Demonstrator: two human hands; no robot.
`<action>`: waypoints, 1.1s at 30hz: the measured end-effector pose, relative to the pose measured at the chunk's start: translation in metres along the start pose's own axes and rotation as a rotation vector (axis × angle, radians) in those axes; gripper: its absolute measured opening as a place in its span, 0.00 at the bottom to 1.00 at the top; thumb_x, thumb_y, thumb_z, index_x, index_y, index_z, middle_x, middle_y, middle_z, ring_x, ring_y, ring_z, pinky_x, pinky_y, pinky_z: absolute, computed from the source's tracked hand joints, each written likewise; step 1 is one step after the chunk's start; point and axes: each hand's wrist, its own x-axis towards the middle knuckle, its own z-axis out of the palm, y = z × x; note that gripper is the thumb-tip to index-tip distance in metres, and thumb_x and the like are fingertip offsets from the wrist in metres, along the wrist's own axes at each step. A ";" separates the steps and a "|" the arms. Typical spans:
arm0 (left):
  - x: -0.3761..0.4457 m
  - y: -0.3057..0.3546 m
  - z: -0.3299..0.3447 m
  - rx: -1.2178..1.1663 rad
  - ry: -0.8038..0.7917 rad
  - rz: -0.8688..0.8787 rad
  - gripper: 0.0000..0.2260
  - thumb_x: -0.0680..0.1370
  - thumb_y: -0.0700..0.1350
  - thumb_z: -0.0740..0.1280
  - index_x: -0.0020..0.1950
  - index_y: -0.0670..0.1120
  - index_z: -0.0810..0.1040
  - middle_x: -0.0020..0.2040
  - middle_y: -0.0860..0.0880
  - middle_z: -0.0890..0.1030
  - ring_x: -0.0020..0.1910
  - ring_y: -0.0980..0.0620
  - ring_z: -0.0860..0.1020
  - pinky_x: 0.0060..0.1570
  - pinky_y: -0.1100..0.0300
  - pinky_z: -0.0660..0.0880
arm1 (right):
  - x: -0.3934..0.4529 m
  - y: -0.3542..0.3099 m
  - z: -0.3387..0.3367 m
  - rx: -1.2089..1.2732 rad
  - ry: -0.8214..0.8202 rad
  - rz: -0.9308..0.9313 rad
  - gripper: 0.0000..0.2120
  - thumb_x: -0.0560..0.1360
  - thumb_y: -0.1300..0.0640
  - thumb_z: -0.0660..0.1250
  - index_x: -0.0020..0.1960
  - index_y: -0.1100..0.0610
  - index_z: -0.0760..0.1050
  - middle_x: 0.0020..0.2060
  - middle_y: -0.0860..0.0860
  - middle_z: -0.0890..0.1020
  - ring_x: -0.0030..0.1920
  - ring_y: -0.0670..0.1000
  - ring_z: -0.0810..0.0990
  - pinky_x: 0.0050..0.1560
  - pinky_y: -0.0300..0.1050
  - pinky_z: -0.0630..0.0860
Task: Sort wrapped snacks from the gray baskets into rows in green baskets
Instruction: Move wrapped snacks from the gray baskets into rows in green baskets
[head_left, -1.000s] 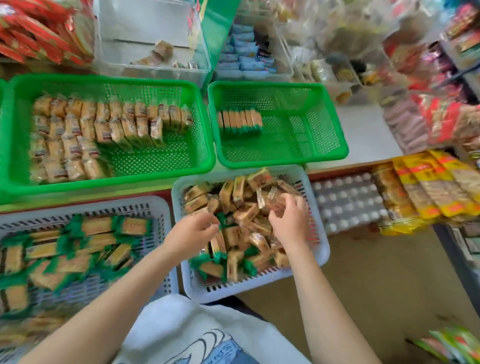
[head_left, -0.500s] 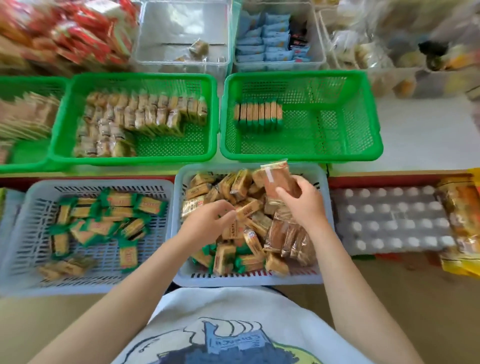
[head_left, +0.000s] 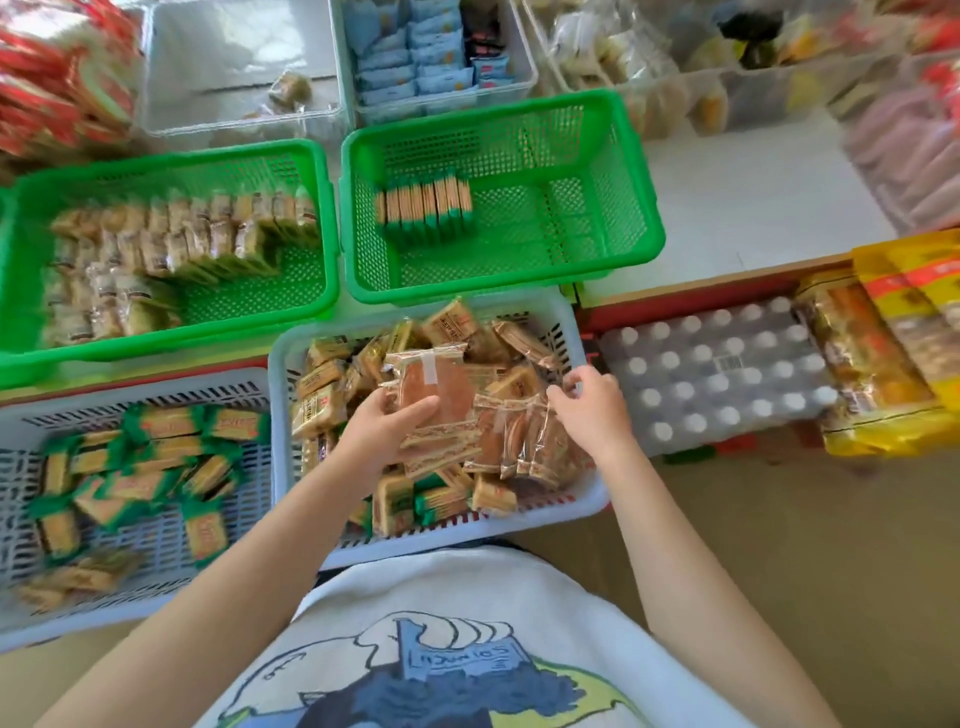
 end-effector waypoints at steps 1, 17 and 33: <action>0.000 -0.003 0.001 0.007 0.006 -0.006 0.27 0.73 0.50 0.77 0.68 0.45 0.72 0.60 0.46 0.82 0.55 0.47 0.83 0.46 0.51 0.83 | 0.000 0.010 0.005 -0.082 -0.069 0.050 0.25 0.78 0.40 0.65 0.69 0.52 0.69 0.65 0.57 0.72 0.57 0.57 0.77 0.52 0.50 0.75; 0.002 -0.020 0.003 0.227 -0.037 -0.012 0.19 0.73 0.49 0.76 0.61 0.47 0.77 0.55 0.46 0.85 0.49 0.48 0.86 0.49 0.47 0.83 | -0.018 0.037 0.045 0.305 -0.079 0.130 0.35 0.75 0.50 0.73 0.75 0.49 0.59 0.70 0.52 0.70 0.65 0.56 0.74 0.57 0.50 0.75; -0.020 0.030 -0.036 -0.046 -0.323 0.039 0.21 0.73 0.36 0.72 0.63 0.42 0.70 0.57 0.39 0.81 0.53 0.42 0.83 0.56 0.39 0.79 | -0.053 -0.046 0.014 0.990 -0.328 -0.109 0.15 0.76 0.61 0.71 0.62 0.55 0.76 0.54 0.55 0.84 0.53 0.55 0.83 0.54 0.50 0.79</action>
